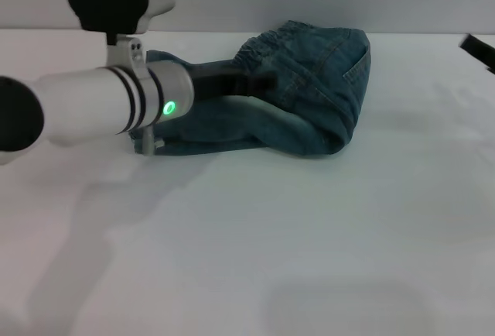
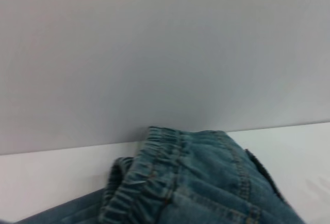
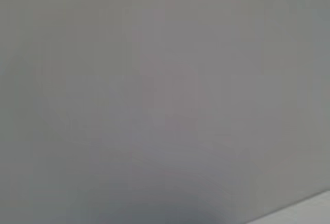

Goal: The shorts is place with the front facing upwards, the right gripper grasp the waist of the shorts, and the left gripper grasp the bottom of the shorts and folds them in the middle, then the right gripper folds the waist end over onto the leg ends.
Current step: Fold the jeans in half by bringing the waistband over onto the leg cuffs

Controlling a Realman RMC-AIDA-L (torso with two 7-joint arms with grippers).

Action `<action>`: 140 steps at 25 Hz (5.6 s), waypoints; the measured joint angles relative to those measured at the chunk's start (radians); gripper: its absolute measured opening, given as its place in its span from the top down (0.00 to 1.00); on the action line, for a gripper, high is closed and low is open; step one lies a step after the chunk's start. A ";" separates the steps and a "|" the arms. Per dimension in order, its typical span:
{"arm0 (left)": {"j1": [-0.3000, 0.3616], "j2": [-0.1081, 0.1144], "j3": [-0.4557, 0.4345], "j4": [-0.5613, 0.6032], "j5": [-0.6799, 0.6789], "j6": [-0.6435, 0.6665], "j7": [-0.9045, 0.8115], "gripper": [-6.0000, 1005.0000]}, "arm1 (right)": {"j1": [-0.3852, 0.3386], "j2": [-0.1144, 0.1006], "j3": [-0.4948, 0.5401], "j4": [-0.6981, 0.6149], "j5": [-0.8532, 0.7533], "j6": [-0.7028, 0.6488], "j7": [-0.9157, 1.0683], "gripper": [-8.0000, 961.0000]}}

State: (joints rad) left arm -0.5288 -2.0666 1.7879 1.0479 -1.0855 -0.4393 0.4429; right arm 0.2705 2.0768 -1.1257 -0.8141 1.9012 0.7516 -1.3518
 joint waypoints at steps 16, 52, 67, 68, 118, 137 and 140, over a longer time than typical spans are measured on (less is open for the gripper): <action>-0.236 -0.012 -0.017 -0.323 -0.398 0.076 0.269 0.18 | -0.153 0.003 -0.025 -0.014 0.019 0.096 -0.162 0.51; -0.019 0.010 -0.197 -0.227 -0.395 0.116 0.352 0.18 | 0.322 -0.003 -0.299 -0.191 -0.737 -0.051 0.689 0.36; -0.015 0.013 -0.216 -0.222 -0.381 0.080 0.367 0.18 | 0.406 -0.005 -0.377 -0.029 -0.744 -0.155 0.787 0.36; -0.015 0.013 -0.218 -0.222 -0.381 0.078 0.371 0.18 | 0.406 -0.005 -0.377 -0.029 -0.744 -0.155 0.787 0.35; -0.025 0.010 -0.243 -0.220 -0.381 0.059 0.412 0.18 | 0.619 -0.007 -0.382 0.296 -0.744 -0.218 0.830 0.74; 0.057 0.008 -0.311 -0.161 -0.391 0.078 0.461 0.18 | 0.488 -0.006 -0.392 0.083 -0.747 -0.217 0.817 0.97; 0.075 0.008 -0.316 -0.146 -0.391 0.075 0.463 0.18 | 0.480 -0.005 -0.393 0.051 -0.765 -0.209 0.816 0.95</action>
State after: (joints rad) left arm -0.4542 -2.0586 1.4714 0.9023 -1.4770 -0.3644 0.9062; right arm 0.7503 2.0717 -1.5183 -0.7627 1.1364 0.5421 -0.5361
